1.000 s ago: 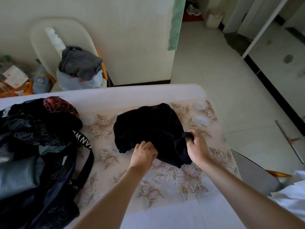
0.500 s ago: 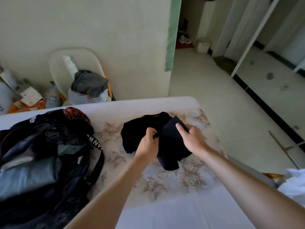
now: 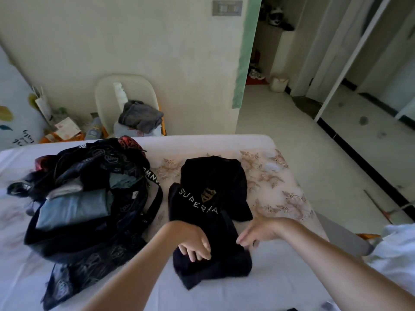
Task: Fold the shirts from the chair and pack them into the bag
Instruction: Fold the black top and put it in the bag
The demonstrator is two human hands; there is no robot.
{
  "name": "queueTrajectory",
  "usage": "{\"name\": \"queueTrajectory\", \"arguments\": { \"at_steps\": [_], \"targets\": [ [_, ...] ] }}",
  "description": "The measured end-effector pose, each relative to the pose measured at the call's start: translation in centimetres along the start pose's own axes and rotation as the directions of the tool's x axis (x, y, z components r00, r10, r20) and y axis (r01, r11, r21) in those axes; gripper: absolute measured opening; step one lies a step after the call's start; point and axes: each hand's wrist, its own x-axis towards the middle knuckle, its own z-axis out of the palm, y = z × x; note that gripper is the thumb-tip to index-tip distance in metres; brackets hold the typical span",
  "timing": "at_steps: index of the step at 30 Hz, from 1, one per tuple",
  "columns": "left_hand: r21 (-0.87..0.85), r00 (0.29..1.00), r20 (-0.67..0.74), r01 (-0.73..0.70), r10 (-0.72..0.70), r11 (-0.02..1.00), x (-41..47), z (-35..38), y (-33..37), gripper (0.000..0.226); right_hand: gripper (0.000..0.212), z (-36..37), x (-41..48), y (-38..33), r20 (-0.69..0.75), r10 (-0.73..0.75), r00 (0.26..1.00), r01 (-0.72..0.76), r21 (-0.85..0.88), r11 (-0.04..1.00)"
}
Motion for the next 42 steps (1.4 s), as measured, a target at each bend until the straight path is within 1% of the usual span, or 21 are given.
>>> {"name": "queueTrajectory", "arguments": {
  "at_steps": [1,3,7,10,13,16,18,21,23,24,26,27,28,31,33,34,35,37,38,40,42],
  "targets": [
    [0.042,0.999,-0.050,-0.005,0.007,0.999,0.7,0.8,-0.4,0.038,0.034,0.7,0.2,0.6,-0.009,0.007,1.000,-0.006,0.052,0.999],
    [0.107,0.970,-0.237,-0.034,0.059,0.994,1.8,1.4,-0.8,0.036,0.023,1.2,0.6,1.9,-0.172,0.010,0.985,0.013,0.135,0.991],
    [-0.102,0.860,-0.502,-0.160,0.088,0.982,3.9,1.4,0.4,0.029,0.024,0.9,2.0,4.2,-0.454,0.045,0.890,0.020,0.136,0.990],
    [-0.068,0.785,-0.604,-0.226,0.140,0.972,6.2,0.4,2.6,0.036,0.024,0.3,4.3,5.4,-0.537,0.140,0.832,-0.039,0.195,0.980],
    [0.108,0.690,-0.699,-0.157,0.187,0.982,9.3,-0.4,4.4,0.051,0.030,0.1,6.9,6.0,-0.567,0.198,0.800,-0.050,0.266,0.963],
    [0.222,0.712,-0.686,0.009,0.149,0.975,12.2,-0.7,5.0,0.072,0.031,-0.3,9.3,5.6,-0.628,0.199,0.752,-0.093,0.198,0.976],
    [0.219,0.712,-0.691,0.047,0.121,0.975,13.7,-0.9,4.8,0.077,0.027,-0.5,10.9,5.6,-0.659,0.222,0.719,-0.154,0.161,0.975],
    [0.154,0.690,-0.717,0.015,0.101,0.988,15.0,-1.5,3.8,0.062,0.020,-0.6,12.4,5.9,-0.702,0.204,0.682,-0.188,0.101,0.977],
    [0.095,0.671,-0.734,-0.047,0.101,0.994,15.3,-1.8,3.2,0.047,0.015,-0.9,12.8,6.3,-0.726,0.134,0.674,-0.118,0.073,0.990],
    [0.081,0.640,-0.761,-0.067,0.105,0.994,15.3,-2.0,3.0,0.038,0.022,-1.3,12.9,6.4,-0.734,0.128,0.667,-0.060,0.118,0.991],
    [0.095,0.515,-0.847,-0.091,0.129,0.991,15.2,-2.6,3.3,0.025,0.021,-2.7,12.2,6.5,-0.744,0.220,0.631,0.093,0.354,0.931],
    [0.071,0.463,-0.877,-0.135,0.126,0.988,15.0,-2.9,4.0,0.023,0.014,-3.7,11.6,6.7,-0.751,0.284,0.596,0.152,0.453,0.878],
    [0.004,0.456,-0.884,-0.214,0.103,0.977,14.8,-3.3,5.0,0.023,0.008,-4.8,11.0,7.0,-0.770,0.341,0.539,0.192,0.506,0.841],
    [-0.110,0.588,-0.791,-0.408,0.169,0.906,14.7,-3.9,8.4,0.022,0.015,-8.6,8.7,8.9,-0.809,0.486,0.331,0.246,0.571,0.783],
    [0.038,0.615,-0.729,-0.403,0.302,0.914,15.3,-3.8,9.9,0.023,0.027,-10.5,7.9,10.5,-0.857,0.486,0.172,0.148,0.510,0.847],
    [0.150,0.592,-0.727,-0.359,0.349,0.921,15.6,-3.8,10.1,0.026,0.035,-10.8,8.0,11.0,-0.900,0.420,0.117,0.034,0.427,0.904],
    [0.241,0.558,-0.743,-0.292,0.370,0.925,16.0,-4.0,10.1,0.030,0.043,-10.8,8.1,11.2,-0.936,0.336,0.103,-0.089,0.328,0.941],
    [0.314,0.549,-0.781,-0.066,0.297,0.947,16.4,-4.3,9.1,0.041,0.049,-9.9,8.8,10.5,-0.968,0.155,0.200,-0.217,0.111,0.970],
    [0.319,0.593,-0.774,0.062,0.222,0.946,16.6,-4.4,8.2,0.048,0.048,-9.1,9.1,9.8,-0.955,0.067,0.287,-0.211,0.005,0.977],
    [0.318,0.712,-0.700,0.239,0.058,0.917,17.0,-4.3,5.8,0.065,0.045,-7.0,10.2,8.3,-0.860,-0.080,0.504,-0.113,-0.157,0.981],
    [0.331,0.789,-0.614,0.269,-0.010,0.904,17.3,-3.9,3.7,0.074,0.053,-4.9,11.6,7.1,-0.692,-0.166,0.703,-0.006,-0.238,0.971]
  ]
}}
